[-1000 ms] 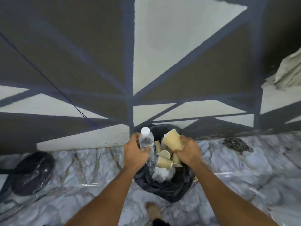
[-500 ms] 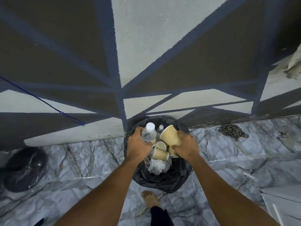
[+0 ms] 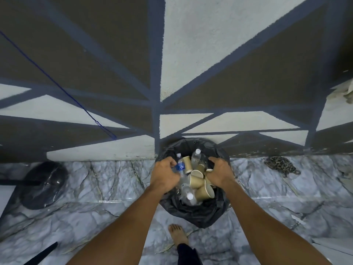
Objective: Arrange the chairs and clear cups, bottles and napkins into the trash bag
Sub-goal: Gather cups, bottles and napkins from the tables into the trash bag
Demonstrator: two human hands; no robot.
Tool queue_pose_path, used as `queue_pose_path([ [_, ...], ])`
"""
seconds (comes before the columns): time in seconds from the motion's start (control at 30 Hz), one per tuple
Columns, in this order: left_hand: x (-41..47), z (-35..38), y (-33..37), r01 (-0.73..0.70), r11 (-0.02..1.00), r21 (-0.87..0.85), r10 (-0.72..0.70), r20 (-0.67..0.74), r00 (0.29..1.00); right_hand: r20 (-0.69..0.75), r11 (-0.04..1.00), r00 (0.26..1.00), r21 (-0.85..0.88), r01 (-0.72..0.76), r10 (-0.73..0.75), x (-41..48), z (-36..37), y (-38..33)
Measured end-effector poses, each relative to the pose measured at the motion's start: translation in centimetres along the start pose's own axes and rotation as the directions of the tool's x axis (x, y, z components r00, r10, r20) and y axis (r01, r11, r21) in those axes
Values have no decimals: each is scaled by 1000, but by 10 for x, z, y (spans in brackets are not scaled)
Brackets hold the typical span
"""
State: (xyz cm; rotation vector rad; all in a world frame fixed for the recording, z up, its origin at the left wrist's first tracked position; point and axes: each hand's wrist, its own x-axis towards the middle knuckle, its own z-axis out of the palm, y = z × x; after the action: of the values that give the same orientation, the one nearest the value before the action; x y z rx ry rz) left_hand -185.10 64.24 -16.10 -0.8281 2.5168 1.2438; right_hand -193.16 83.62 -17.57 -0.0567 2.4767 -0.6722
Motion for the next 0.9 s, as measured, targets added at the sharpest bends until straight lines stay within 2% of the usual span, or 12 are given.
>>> queue_pose_path([
  [0.17,-27,-38,-19,2,999,-39,-6,-85,996,22,996,995,0,93,-93,-15,16,-33],
  [0.27,-53,-73,-38,9,998,-64,-20,-172,985,37,979,978,1,206,-206,-40,29,-75],
  [0.33,-75,-102,-57,-7,996,-85,-15,-262,965,85,946,944,-35,323,-319,-61,45,-112],
  [0.43,-121,-151,-94,20,996,-85,-51,-390,919,175,855,852,-87,512,-493,-105,81,-179],
  [0.53,-186,-201,-143,77,990,-120,-130,-539,832,255,697,698,-111,708,-669,-175,125,-249],
  [0.67,-299,-255,-218,144,975,-172,-224,-709,669,338,475,459,-38,879,-822,-287,198,-321],
  [0.77,-395,-280,-277,241,948,-208,-308,-792,528,419,325,279,40,945,-864,-373,261,-357],
  [0.87,-484,-287,-324,307,905,-294,-397,-843,362,487,127,46,135,983,-872,-456,322,-377],
  [0.9,-511,-285,-339,324,884,-338,-436,-846,306,512,85,-10,162,983,-859,-482,341,-380],
])
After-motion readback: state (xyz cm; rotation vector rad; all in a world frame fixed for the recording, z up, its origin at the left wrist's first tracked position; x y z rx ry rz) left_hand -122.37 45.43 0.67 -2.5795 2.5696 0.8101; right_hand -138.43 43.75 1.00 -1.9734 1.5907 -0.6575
